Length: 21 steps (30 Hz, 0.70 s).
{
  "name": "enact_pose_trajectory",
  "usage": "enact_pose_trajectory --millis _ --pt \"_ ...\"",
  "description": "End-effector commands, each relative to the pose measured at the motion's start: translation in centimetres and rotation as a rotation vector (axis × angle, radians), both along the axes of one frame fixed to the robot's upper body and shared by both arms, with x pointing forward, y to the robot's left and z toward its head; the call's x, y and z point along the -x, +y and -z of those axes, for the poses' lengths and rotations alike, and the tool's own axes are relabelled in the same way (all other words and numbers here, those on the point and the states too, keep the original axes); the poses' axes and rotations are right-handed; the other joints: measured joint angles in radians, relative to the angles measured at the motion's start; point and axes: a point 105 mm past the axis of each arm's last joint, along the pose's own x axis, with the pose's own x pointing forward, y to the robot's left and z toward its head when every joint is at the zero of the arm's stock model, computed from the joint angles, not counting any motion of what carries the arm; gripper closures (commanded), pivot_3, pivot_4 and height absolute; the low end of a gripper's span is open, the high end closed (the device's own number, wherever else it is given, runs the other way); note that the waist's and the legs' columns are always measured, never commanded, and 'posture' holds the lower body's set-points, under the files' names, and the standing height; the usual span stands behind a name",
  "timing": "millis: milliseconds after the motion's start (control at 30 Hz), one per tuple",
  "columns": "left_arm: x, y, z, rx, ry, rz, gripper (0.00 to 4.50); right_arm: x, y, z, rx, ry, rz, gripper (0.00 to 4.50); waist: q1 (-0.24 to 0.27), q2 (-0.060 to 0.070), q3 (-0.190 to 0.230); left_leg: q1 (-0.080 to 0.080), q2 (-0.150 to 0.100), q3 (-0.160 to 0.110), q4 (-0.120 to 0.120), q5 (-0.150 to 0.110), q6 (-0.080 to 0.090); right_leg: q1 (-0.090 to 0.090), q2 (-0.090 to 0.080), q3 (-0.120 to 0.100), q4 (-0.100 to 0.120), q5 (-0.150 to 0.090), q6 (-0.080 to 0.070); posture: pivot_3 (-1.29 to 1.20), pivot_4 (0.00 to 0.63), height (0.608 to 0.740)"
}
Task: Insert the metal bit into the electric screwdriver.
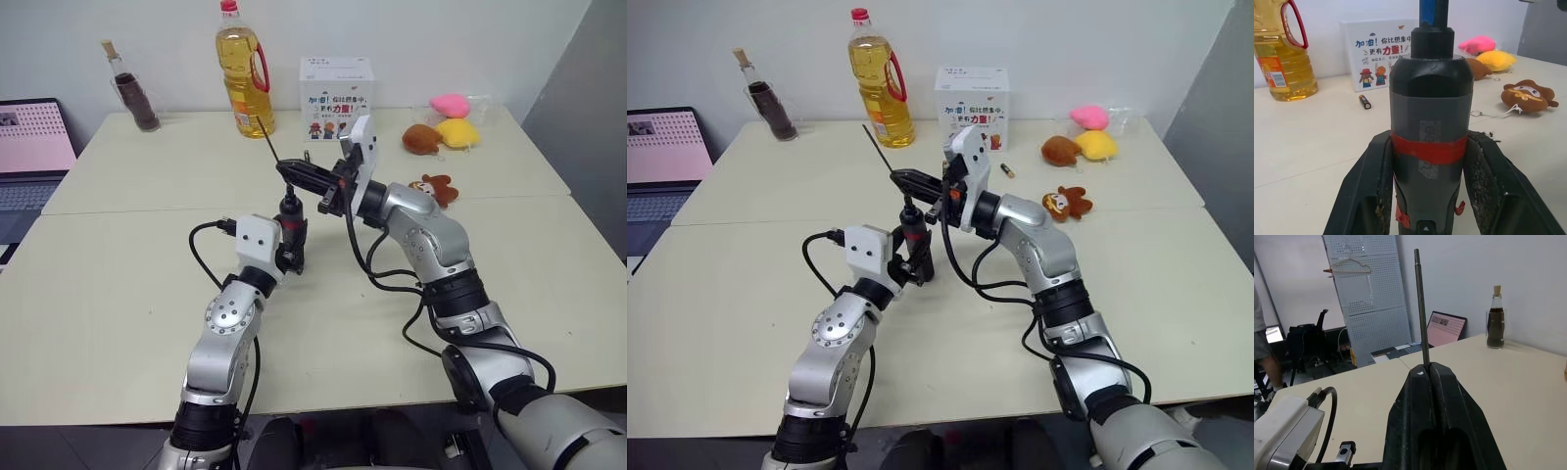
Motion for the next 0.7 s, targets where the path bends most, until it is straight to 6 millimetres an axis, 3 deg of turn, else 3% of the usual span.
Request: enact_pose_trajectory --millis 33,700 --pt "0.2 0.3 -1.2 0.008 -0.043 -0.004 2.83 -0.5 -0.9 0.9 -0.004 0.037 0.049 4.49 0.0 0.0 0.0 0.0 0.0 0.0 0.0 0.0 0.0 0.0 0.0 0.0 0.0 0.0 0.0 0.0 0.15 0.74" --pt "0.1 0.3 -1.2 0.005 -0.044 0.003 2.83 0.4 -0.9 2.1 0.038 0.005 0.064 4.49 0.0 0.0 0.0 0.0 0.0 0.0 0.0 0.0 0.0 0.0 0.0 0.0 0.0 0.0 0.0 0.0 0.15 0.74"
